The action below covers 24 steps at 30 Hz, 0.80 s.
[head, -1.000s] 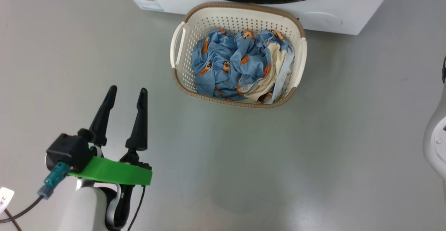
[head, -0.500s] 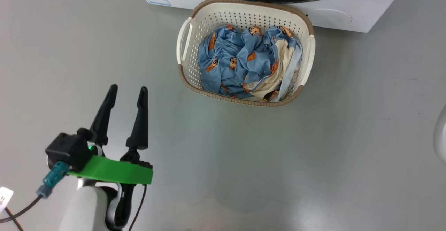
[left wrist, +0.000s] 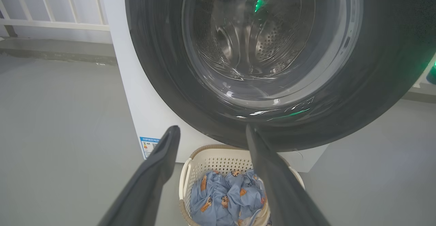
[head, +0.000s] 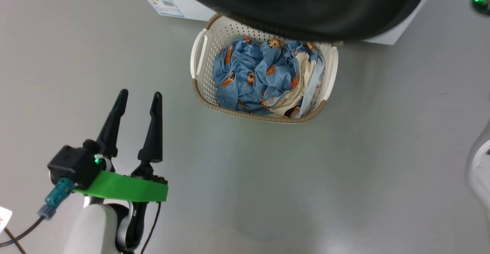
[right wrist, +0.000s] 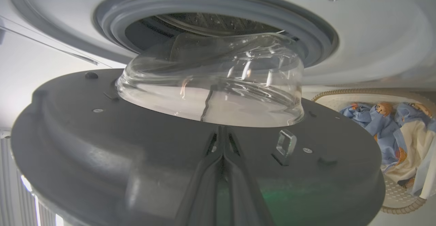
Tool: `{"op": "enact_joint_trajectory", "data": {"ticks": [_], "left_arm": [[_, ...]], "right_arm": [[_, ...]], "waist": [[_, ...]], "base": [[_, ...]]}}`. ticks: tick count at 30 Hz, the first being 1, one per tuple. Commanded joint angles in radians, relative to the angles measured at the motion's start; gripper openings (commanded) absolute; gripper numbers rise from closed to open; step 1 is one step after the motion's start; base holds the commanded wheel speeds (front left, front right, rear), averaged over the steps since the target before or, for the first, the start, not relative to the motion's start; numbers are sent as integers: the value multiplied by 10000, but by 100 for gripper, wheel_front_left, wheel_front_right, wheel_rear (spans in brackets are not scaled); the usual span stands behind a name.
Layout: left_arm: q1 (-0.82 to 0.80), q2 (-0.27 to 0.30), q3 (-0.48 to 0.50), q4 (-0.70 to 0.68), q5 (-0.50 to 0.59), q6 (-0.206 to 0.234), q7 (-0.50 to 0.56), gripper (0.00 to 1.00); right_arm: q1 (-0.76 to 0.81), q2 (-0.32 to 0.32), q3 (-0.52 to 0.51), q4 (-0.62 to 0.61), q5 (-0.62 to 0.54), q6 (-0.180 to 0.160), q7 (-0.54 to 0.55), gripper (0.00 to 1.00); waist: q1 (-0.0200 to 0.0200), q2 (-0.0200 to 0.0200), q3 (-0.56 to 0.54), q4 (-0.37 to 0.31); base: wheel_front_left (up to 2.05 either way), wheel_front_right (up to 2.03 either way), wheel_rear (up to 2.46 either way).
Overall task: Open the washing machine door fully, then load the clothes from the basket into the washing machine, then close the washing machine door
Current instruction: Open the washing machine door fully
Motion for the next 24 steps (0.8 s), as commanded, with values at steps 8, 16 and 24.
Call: {"op": "enact_joint_trajectory", "data": {"ticks": [8,16,24], "left_arm": [[164,270,303,-402,205,-15,-63,100],[243,270,258,-468,221,-15,-63,100],[304,270,272,-567,244,-15,-63,100]], "right_arm": [[1205,553,916,-876,1707,31,2600,0],[2637,553,2886,-1334,3706,31,2828,0],[4410,553,5581,-2140,5665,31,1850,0]], "waist": [[0,0,-298,-18],[0,0,-495,14],[0,0,-622,76]], "base": [[0,0,0],[0,0,0],[0,0,0]]}}
